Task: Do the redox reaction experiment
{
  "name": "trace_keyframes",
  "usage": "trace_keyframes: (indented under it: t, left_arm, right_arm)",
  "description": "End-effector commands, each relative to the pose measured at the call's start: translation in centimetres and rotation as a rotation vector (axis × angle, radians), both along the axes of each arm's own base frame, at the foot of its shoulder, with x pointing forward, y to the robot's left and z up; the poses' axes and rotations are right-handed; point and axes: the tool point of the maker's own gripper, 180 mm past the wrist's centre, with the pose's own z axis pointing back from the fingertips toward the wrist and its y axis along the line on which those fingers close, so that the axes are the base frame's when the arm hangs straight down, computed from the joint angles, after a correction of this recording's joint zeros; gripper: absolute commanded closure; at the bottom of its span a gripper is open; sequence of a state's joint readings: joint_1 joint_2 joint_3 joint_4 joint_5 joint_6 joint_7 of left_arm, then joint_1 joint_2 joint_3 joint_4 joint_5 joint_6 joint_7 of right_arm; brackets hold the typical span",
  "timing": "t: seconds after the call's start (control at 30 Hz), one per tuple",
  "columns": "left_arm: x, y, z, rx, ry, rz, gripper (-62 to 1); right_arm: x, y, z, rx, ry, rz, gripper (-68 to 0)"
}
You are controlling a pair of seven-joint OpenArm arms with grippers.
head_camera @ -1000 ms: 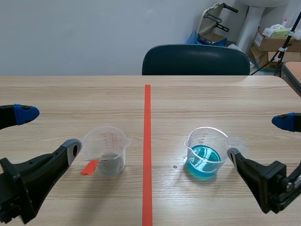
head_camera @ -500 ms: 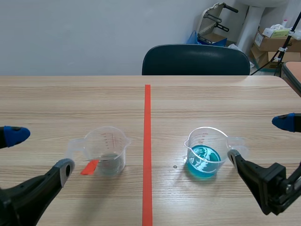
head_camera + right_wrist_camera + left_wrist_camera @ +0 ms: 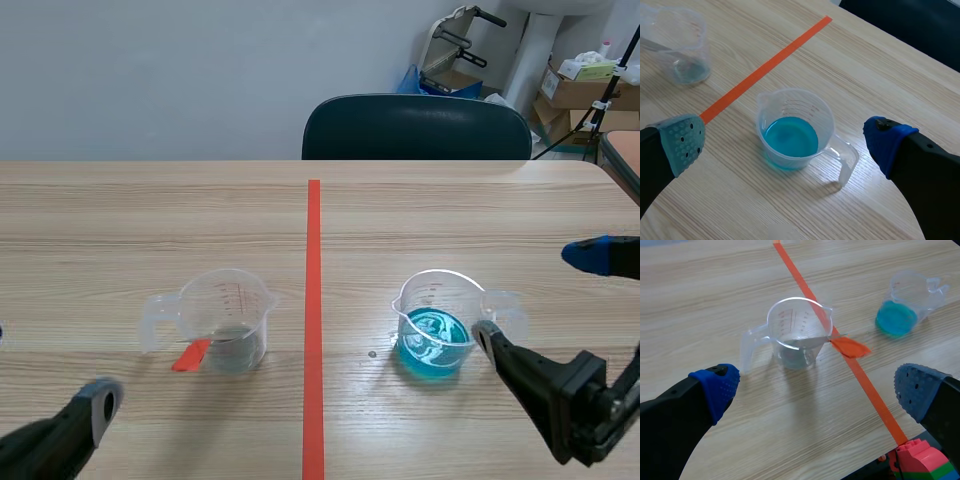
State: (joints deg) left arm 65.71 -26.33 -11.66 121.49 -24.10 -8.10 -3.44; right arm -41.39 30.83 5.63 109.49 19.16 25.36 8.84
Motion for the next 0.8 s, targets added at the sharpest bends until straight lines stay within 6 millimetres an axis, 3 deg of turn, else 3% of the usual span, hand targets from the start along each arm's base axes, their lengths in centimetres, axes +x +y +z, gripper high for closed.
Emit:
trace_keyframes:
  t: [0.0, 0.27, 0.6, 0.77]
  left_arm:
    - [0.6, -0.1, 1.1, -0.01, -0.035, 0.007, -62.3]
    - [0.9, 0.2, 1.3, 0.001, -0.046, 0.026, -62.3]
    - [0.9, 0.2, 1.3, 0.001, -0.046, 0.026, -62.3]
    - [0.9, 0.2, 1.3, 0.001, -0.046, 0.026, -62.3]
  right_arm:
    - [1.1, 1.2, 1.7, 0.002, -0.077, 0.05, -67.9]
    - [1.4, 6.8, 2.3, -0.079, -0.166, 0.311, -67.9]
    - [-0.5, 13.4, 2.0, -0.145, -0.261, 0.578, -67.9]
    - [-1.9, 15.8, 0.9, -0.153, -0.301, 0.703, -67.9]
